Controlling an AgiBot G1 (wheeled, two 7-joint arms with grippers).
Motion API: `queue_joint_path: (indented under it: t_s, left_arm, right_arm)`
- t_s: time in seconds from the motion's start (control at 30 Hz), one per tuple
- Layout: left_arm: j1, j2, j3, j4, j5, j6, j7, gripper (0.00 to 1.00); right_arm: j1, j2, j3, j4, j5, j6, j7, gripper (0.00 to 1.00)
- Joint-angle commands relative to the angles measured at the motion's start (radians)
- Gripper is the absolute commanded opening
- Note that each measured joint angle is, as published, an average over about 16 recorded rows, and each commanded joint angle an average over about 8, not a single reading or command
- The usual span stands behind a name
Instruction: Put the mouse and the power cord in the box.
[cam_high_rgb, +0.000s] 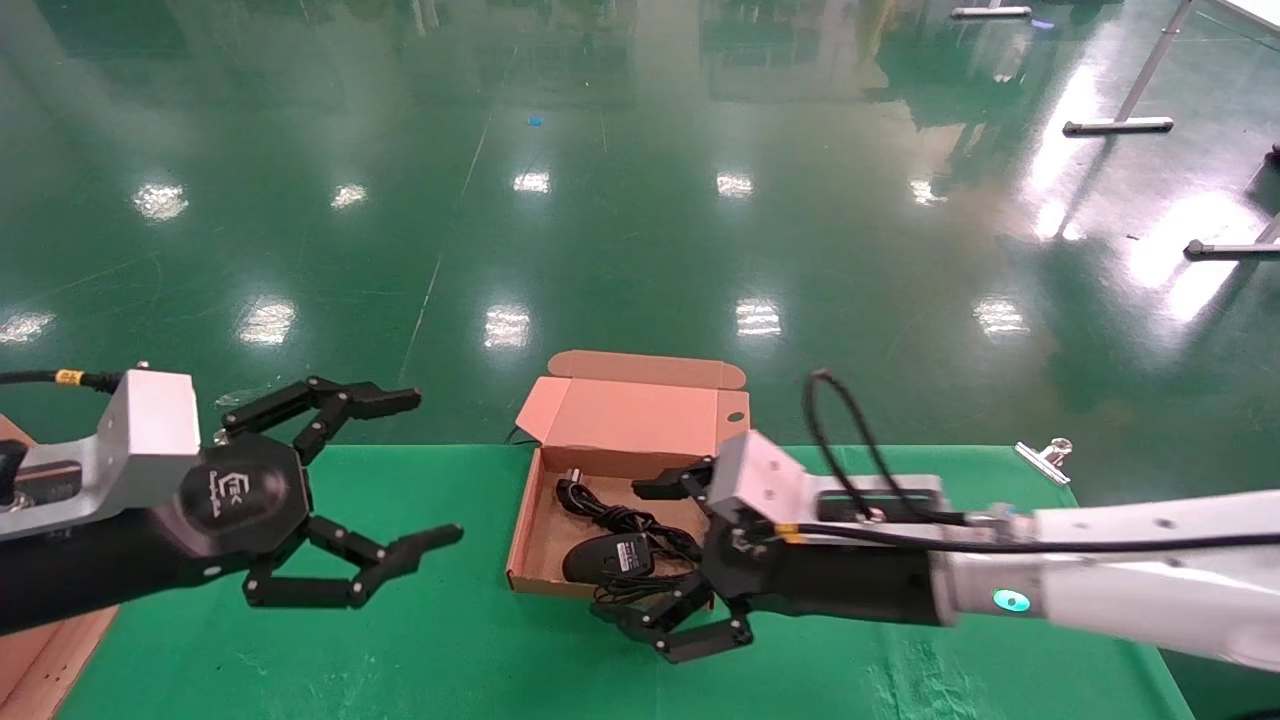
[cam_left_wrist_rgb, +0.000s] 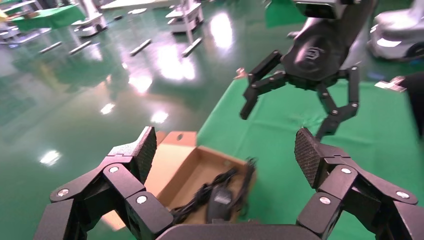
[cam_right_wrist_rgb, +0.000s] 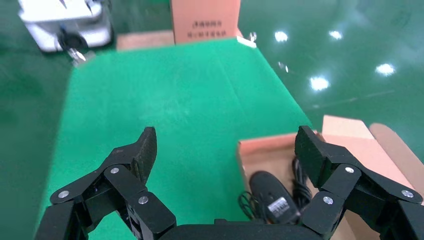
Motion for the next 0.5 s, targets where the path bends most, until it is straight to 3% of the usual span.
queue_joint_path:
  t_s: [0.03, 0.5]
  left_arm:
    - [0.005, 0.001, -0.009, -0.015, -0.009, 0.019, -0.023, 1.0]
    - [0.04, 0.004, -0.075, -0.117, -0.071, 0.148, -0.183, 1.0]
  right_arm:
    - [-0.021, 0.025, 0.036, 0.02, 0.025, -0.028, 0.009, 1.0]
    - [-0.165, 0.203, 0.286, 0.163, 0.202, -0.226, 0.074, 1.0]
